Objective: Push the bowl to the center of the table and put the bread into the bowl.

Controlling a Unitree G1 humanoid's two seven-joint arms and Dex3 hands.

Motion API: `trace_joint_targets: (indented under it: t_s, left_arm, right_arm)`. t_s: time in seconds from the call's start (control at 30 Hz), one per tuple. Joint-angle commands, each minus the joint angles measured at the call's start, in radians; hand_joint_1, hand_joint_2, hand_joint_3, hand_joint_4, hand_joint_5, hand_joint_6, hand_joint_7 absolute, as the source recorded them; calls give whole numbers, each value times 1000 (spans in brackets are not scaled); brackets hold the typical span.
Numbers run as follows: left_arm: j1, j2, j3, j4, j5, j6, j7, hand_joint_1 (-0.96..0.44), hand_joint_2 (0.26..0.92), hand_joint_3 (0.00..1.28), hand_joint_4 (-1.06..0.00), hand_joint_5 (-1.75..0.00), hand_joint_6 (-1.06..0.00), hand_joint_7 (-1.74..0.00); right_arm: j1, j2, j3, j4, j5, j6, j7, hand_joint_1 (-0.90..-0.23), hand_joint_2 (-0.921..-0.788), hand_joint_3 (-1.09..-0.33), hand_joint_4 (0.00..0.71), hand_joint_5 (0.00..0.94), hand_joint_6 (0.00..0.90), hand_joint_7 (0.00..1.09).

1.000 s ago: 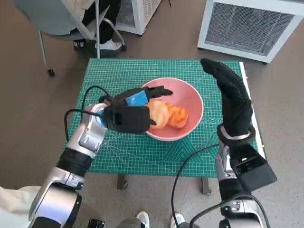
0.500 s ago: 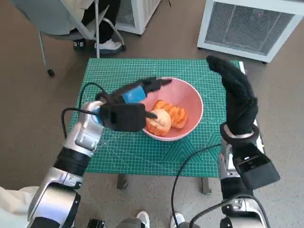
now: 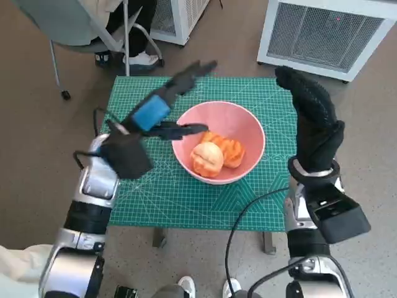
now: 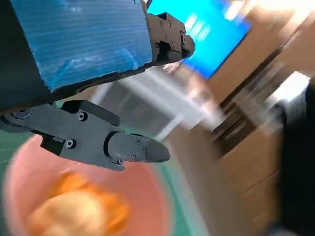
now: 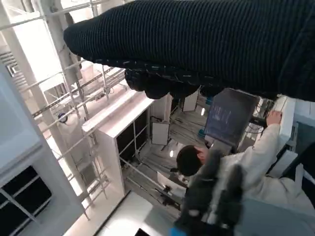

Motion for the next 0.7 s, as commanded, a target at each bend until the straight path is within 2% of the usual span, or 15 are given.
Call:
trace_joint_targets:
  t_s: [0.03, 0.27, 0.5, 0.7]
  left_arm:
    - [52, -59, 45, -53, -78, -95, 42, -465, 921, 348, -80, -23, -199, -117]
    - [100, -107, 81, -83, -114, -213, 98, -479, 921, 499, -99, -21, -191, -121]
    - [125, -122, 103, -72, -138, -285, 111, -501, 921, 553, -112, -19, -180, -122]
    - [135, -135, 110, -48, -194, -328, 86, -509, 921, 567, -119, -17, -164, -109]
  right_arm:
    - [-4, 16, 6, 19, 21, 29, 20, -555, -921, -805, 311, 26, -1, 726]
    - [-9, 29, 18, 5, 13, 42, 28, -557, -921, -808, 312, 25, -1, 735]
    - [-19, 27, 22, 5, 0, 40, 34, -564, -921, -810, 313, 24, -1, 720]
    - [-34, 20, 22, 10, -7, 37, 40, -560, -921, -814, 312, 23, -1, 709]
